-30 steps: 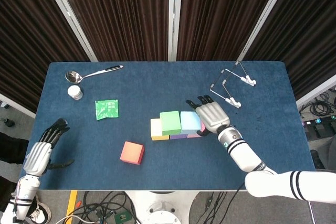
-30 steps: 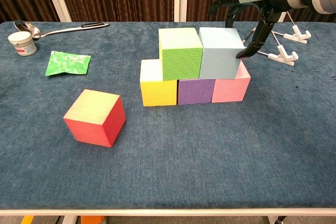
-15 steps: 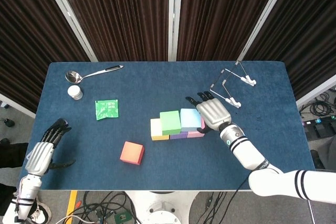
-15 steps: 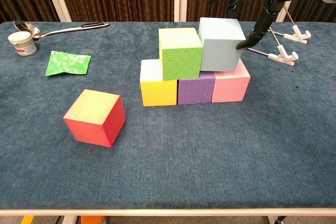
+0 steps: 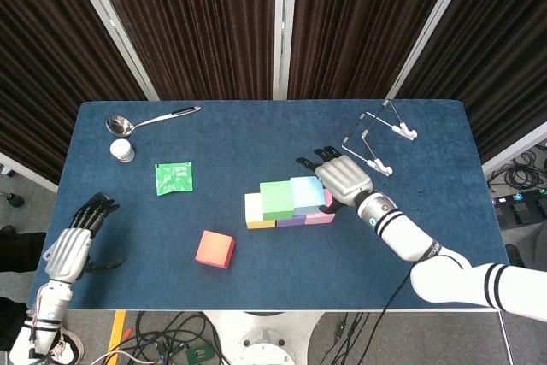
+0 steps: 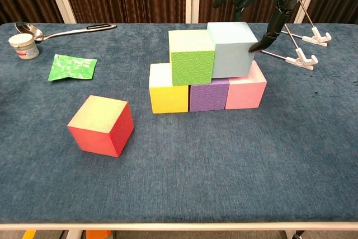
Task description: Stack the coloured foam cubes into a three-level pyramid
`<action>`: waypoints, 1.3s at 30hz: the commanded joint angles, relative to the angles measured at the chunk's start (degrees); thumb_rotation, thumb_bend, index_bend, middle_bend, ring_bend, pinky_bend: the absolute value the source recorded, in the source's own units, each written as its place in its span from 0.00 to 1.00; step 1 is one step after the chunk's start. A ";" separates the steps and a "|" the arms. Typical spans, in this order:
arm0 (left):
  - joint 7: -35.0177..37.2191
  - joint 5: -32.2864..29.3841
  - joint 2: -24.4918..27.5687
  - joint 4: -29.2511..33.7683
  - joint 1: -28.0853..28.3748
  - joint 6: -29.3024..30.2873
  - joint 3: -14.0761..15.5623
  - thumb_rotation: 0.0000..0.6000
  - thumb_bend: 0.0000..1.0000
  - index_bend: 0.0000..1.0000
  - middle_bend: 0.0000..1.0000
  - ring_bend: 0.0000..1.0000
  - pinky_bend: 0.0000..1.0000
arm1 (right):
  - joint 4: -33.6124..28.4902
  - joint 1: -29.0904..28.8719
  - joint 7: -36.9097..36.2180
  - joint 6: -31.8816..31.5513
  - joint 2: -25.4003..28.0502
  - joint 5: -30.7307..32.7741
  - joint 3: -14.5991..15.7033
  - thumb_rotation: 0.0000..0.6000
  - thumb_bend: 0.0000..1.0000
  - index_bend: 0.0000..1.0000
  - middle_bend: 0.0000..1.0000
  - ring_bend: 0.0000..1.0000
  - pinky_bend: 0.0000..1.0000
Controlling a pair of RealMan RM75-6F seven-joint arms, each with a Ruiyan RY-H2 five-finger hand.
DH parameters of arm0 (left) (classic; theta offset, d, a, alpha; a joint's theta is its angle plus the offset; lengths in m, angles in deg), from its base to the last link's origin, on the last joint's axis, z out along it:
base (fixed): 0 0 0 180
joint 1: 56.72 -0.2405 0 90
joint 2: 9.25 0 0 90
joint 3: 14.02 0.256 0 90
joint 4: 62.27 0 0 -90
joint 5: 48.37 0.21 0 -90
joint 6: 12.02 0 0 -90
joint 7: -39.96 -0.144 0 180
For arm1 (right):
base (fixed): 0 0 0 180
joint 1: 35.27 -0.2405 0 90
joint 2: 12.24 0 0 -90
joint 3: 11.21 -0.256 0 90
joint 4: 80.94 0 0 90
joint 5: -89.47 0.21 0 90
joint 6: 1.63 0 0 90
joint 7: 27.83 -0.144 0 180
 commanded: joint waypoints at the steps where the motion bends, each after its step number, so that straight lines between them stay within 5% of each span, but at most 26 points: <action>1: 0.66 0.17 0.03 0.10 0.01 0.05 0.08 1.00 0.00 0.15 0.09 0.00 0.08 | 0.15 -0.27 -0.51 0.66 0.34 -0.71 0.14 1.00 0.15 0.00 0.42 0.00 0.00; 39: 1.64 0.50 -0.27 -1.09 -0.29 0.34 0.44 1.00 0.00 0.15 0.09 0.00 0.08 | 0.52 -1.82 -0.85 -0.69 -0.97 1.03 2.97 1.00 0.15 0.00 0.40 0.00 0.00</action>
